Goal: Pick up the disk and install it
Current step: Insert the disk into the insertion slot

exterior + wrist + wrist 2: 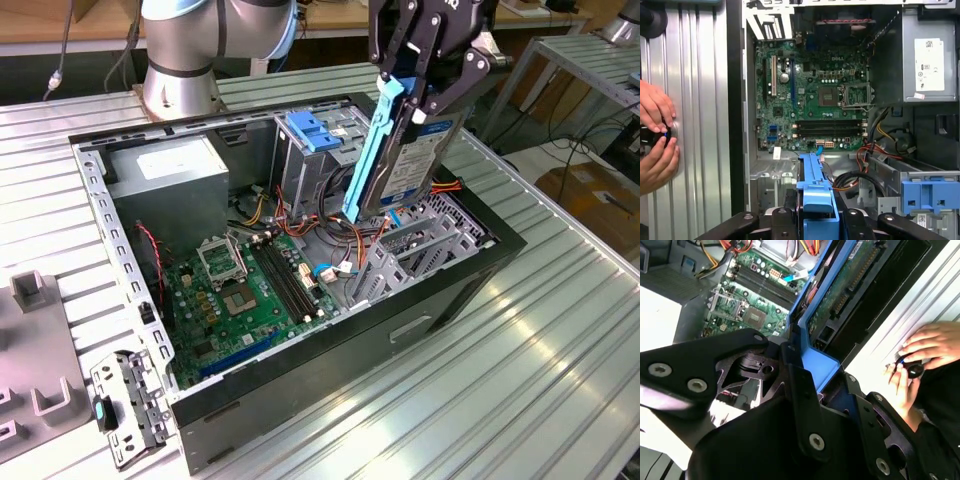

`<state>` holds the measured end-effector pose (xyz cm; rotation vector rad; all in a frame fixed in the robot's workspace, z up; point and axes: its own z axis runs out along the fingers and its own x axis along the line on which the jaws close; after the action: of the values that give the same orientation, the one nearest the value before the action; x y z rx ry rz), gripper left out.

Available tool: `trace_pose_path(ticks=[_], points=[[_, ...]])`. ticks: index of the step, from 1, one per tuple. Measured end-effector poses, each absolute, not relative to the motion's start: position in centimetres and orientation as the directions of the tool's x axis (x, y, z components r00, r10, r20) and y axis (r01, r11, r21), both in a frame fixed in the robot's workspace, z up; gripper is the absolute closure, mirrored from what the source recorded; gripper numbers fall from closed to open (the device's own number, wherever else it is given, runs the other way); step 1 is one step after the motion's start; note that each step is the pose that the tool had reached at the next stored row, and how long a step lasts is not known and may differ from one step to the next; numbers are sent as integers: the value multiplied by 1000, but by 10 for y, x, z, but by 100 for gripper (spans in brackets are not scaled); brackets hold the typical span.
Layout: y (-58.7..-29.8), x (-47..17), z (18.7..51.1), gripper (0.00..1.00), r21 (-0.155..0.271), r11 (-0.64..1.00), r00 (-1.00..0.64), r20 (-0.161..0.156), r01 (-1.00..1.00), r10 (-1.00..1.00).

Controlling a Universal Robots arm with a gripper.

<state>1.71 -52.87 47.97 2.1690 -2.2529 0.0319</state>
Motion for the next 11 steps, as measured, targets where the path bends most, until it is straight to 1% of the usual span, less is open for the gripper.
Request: trace_pose_path(ticks=[4, 7, 11], points=[[-531, 26, 478, 63, -5, 38, -38, 25, -999, -999], [-542, 29, 474, 63, -5, 38, -38, 25, -999, -999], [-543, 37, 471, 63, -13, 38, -38, 25, -999, -999]])
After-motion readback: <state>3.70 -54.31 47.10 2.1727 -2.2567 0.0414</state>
